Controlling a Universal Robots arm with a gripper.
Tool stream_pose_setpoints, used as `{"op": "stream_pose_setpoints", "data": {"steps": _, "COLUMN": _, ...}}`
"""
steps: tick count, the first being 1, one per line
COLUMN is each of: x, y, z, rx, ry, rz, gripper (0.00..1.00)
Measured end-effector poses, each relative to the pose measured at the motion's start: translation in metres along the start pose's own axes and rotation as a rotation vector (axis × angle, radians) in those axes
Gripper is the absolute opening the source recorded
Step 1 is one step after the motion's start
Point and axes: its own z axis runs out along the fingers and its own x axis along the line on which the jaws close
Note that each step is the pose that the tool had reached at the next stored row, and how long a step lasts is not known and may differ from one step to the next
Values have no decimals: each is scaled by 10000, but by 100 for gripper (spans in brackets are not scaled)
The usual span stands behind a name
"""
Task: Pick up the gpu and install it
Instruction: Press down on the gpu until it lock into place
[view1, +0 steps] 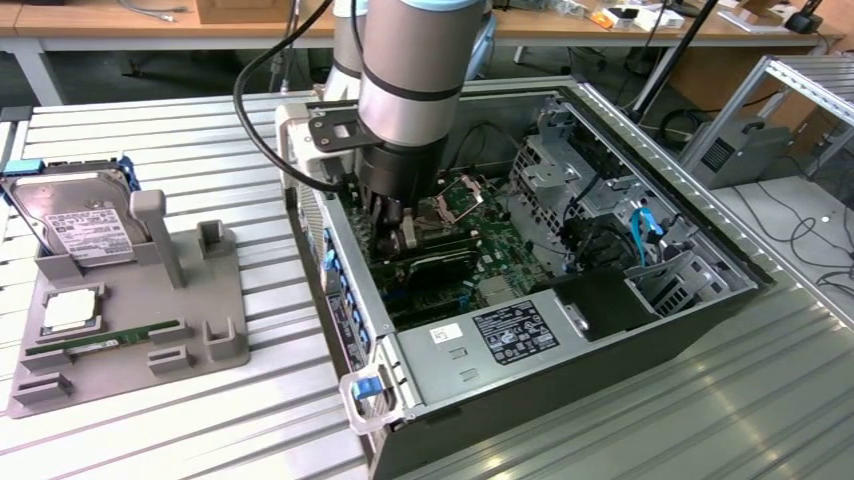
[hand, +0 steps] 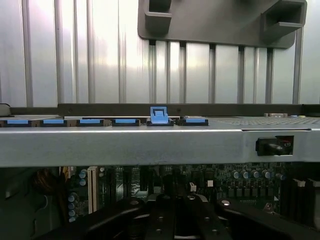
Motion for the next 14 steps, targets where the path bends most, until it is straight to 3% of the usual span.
{"op": "stream_pose_setpoints", "data": {"steps": 9, "x": 78, "y": -8, "z": 27, "rx": -11, "ry": -4, "rz": 1, "gripper": 11}}
{"op": "stream_pose_setpoints", "data": {"steps": 14, "x": 83, "y": -126, "z": 48, "rx": -72, "ry": -4, "rz": 4, "gripper": 11}}
